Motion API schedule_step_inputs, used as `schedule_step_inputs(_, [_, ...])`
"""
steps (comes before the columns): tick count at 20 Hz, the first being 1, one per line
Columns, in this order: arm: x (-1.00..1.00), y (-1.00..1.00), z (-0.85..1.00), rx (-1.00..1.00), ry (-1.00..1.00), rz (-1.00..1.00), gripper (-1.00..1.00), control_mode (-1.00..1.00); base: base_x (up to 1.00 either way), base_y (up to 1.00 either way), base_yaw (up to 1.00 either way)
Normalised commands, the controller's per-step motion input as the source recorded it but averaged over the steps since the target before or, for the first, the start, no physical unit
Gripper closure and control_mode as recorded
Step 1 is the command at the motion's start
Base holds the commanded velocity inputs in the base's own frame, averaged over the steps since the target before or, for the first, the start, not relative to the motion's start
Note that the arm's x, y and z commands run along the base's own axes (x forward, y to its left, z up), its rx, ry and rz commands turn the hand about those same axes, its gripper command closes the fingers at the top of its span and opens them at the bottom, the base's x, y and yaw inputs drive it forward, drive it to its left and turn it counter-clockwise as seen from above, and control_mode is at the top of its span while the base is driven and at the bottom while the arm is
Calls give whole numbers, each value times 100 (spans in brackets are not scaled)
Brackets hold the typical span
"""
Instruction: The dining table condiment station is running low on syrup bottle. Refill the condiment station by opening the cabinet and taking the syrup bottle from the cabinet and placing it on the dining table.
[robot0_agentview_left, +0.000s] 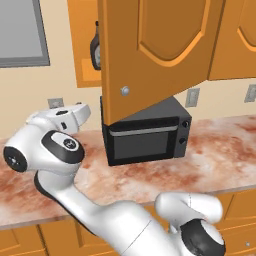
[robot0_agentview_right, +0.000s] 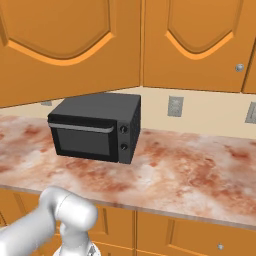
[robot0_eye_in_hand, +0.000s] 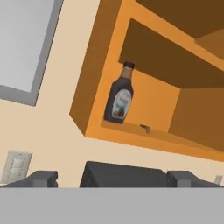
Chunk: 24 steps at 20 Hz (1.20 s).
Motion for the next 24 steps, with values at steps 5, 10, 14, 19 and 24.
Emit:
schedule_step_inputs(5, [98, 0, -32, -2, 10, -4, -100, -100, 0, 0, 0])
schedule_step_inputs(10, [22, -23, -16, -1, 2, -11, -100, -100, 0, 0, 0])
schedule_step_inputs(14, [-50, -51, -2, 0, -2, -23, -100, -100, 0, 0, 0])
schedule_step_inputs(19, [-27, -72, 0, 0, 1, -22, -100, -100, 0, 0, 0])
schedule_step_inputs(24, [-31, -99, 0, 0, 1, -16, -100, -100, 0, 0, 0])
